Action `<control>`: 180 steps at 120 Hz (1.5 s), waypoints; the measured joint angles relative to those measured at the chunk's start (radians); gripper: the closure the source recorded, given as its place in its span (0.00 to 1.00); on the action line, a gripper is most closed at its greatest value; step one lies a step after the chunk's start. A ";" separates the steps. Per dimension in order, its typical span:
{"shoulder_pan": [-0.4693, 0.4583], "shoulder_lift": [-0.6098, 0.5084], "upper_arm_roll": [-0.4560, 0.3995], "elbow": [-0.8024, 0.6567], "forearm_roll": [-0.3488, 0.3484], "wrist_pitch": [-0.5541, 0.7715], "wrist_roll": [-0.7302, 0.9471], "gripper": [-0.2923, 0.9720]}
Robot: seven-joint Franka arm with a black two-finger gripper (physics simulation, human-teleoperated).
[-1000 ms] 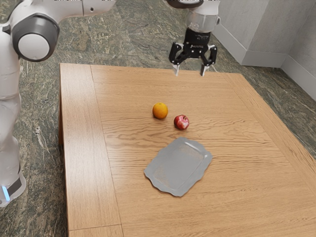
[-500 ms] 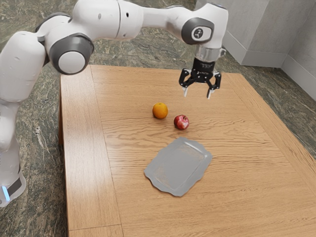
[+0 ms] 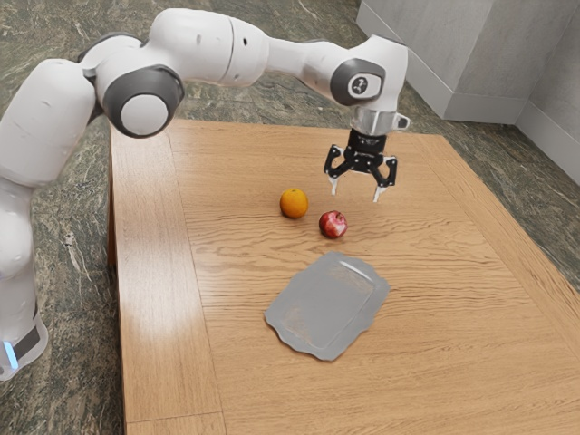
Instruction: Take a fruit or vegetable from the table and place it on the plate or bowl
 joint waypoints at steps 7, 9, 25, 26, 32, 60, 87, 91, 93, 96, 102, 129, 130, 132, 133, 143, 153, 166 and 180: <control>0.009 -0.014 0.001 -0.028 -0.001 0.005 0.020 0.23; 0.010 -0.019 0.000 -0.041 -0.002 0.008 0.025 0.23; 0.010 -0.010 -0.009 -0.076 -0.010 0.034 0.062 0.23; 0.010 -0.008 -0.010 -0.076 -0.011 0.036 0.064 0.23; 0.011 0.003 -0.014 -0.078 -0.015 0.046 0.076 0.23; 0.008 0.013 -0.039 -0.073 -0.021 0.079 0.118 0.23; 0.015 0.002 -0.031 -0.135 -0.055 0.100 0.145 0.21; 0.015 0.016 -0.031 -0.137 -0.065 0.104 0.148 0.19; 0.016 0.022 -0.032 -0.137 -0.070 0.106 0.149 0.20; 0.016 0.030 -0.032 -0.138 -0.077 0.108 0.151 0.23; 0.015 0.037 -0.032 -0.138 -0.086 0.111 0.155 0.26; 0.002 -0.023 -0.031 -0.136 -0.072 0.118 0.145 0.54; -0.002 -0.030 -0.031 -0.136 -0.068 0.118 0.143 0.55; -0.012 -0.045 -0.032 -0.137 -0.061 0.118 0.140 0.58; -0.018 -0.052 -0.032 -0.137 -0.057 0.118 0.139 0.59; -0.098 -0.103 -0.035 -0.160 -0.034 0.118 0.115 0.64; -0.161 -0.164 -0.037 -0.219 -0.025 0.118 0.082 0.58; -0.231 -0.268 -0.037 -0.323 -0.025 0.120 0.027 0.50; -0.293 -0.342 -0.037 -0.401 -0.028 0.128 -0.041 0.50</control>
